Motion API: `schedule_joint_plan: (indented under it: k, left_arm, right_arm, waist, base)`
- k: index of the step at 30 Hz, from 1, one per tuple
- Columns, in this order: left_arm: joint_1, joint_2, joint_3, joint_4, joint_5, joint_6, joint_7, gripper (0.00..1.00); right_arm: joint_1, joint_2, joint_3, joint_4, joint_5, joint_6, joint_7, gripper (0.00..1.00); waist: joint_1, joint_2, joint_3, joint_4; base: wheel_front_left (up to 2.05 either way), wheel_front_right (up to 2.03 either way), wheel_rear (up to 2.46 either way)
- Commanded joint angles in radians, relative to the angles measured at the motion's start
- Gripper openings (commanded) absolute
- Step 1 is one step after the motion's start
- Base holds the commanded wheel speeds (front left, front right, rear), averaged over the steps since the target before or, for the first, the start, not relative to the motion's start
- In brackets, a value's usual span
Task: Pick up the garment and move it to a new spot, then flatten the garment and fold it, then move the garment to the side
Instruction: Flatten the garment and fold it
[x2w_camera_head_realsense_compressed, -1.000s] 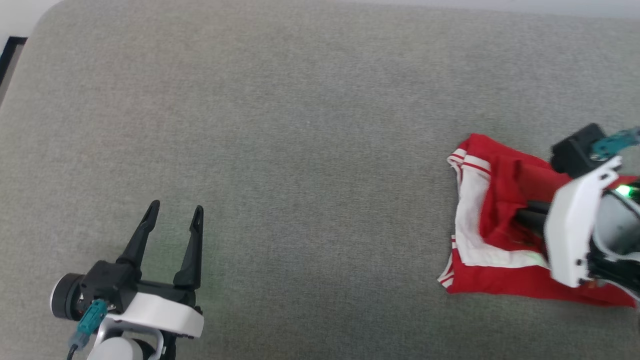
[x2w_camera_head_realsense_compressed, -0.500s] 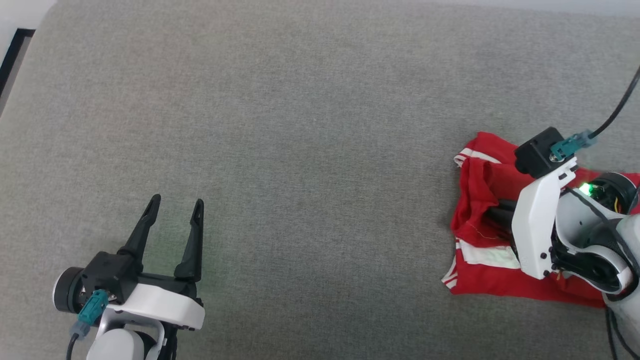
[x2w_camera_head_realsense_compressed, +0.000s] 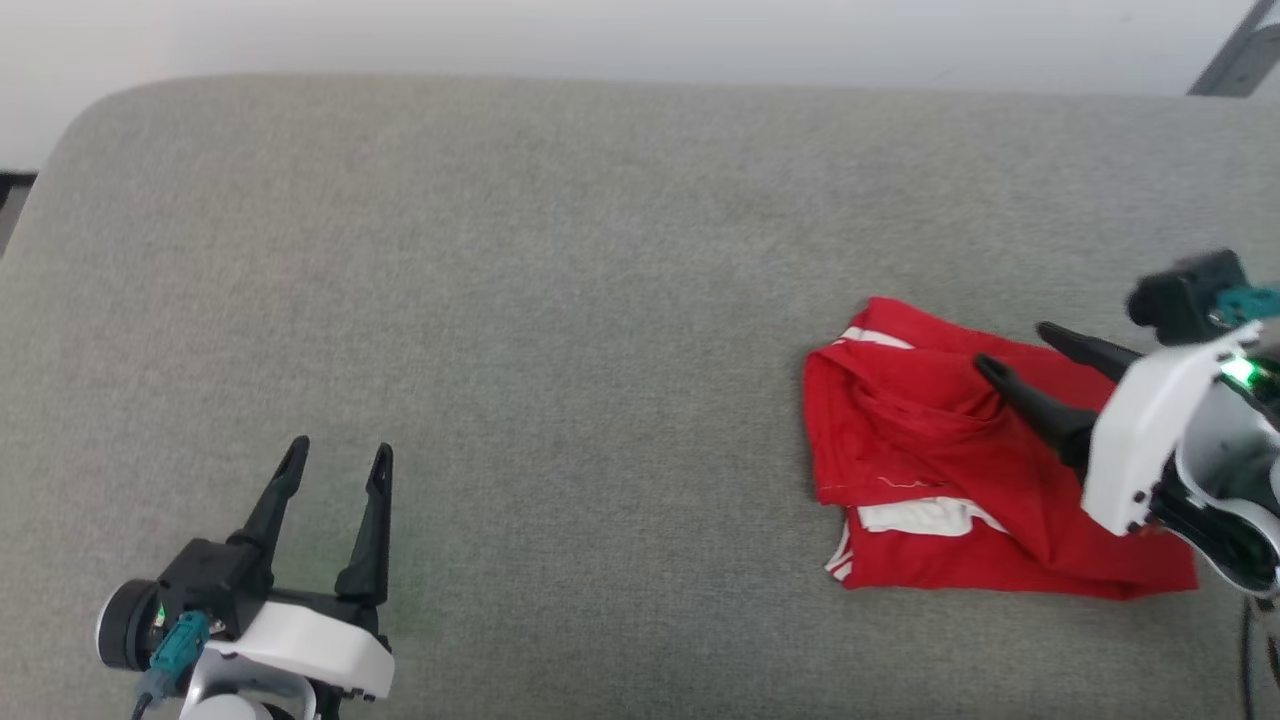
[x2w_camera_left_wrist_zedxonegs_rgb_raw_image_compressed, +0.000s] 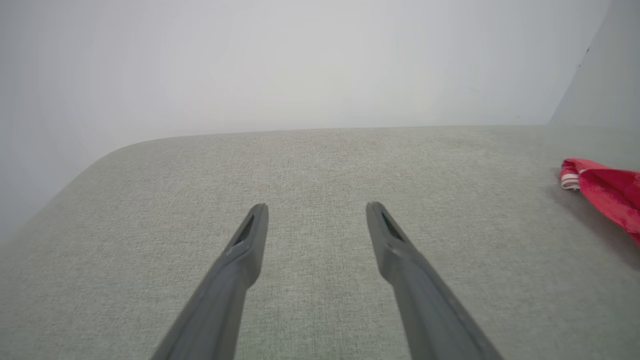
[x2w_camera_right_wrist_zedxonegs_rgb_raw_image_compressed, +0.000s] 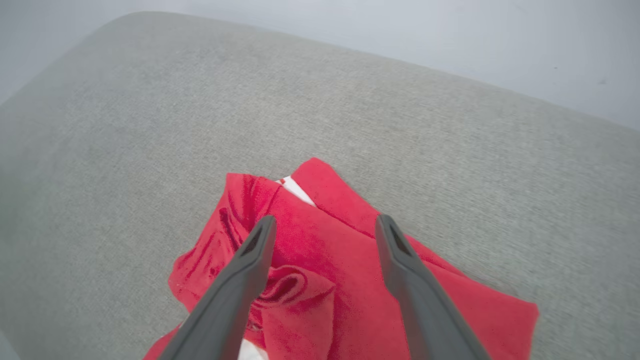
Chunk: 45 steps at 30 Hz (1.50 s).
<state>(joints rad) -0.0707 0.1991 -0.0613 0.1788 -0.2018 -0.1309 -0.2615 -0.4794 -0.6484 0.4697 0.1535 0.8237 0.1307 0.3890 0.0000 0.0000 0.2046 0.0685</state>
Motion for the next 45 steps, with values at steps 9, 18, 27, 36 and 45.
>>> schedule_joint_plan:
  k: [9,18,27,36,45]
  left_arm:
    - [0.050,-0.009,-0.004,0.026,-0.026,0.001,-0.005,1.00]
    - [0.098,-0.026,0.034,0.034,-0.070,0.001,-0.005,1.00]
    - [0.161,-0.026,0.062,0.013,-0.063,0.001,-0.005,1.00]
    - [0.254,-0.049,0.093,-0.061,-0.043,0.001,-0.005,1.00]
    - [0.280,-0.077,0.118,-0.090,-0.033,0.001,-0.005,1.00]
  right_arm:
    - [0.107,0.033,-0.089,0.223,-0.086,0.000,-0.332,1.00]
    - [0.170,0.097,-0.148,0.313,-0.188,0.000,-0.603,1.00]
    - [0.274,0.159,-0.253,0.237,-0.296,0.000,-0.654,1.00]
    - [0.406,0.183,-0.371,0.109,-0.336,0.000,-0.651,1.00]
    - [0.475,0.221,-0.450,-0.002,-0.368,0.000,-0.591,1.00]
  waist:
    - [0.0000,0.0000,-0.097,-0.059]
    - [0.0000,0.0000,-0.159,-0.077]
    - [0.0000,0.0000,-0.198,-0.084]
    - [0.0000,0.0000,-0.201,-0.079]
    - [0.0000,0.0000,-0.188,-0.081]
  base:
    - [0.00,0.00,0.00]
    - [0.00,0.00,0.00]
    - [0.00,0.00,0.00]
    - [0.00,0.00,0.00]
    - [0.00,0.00,0.00]
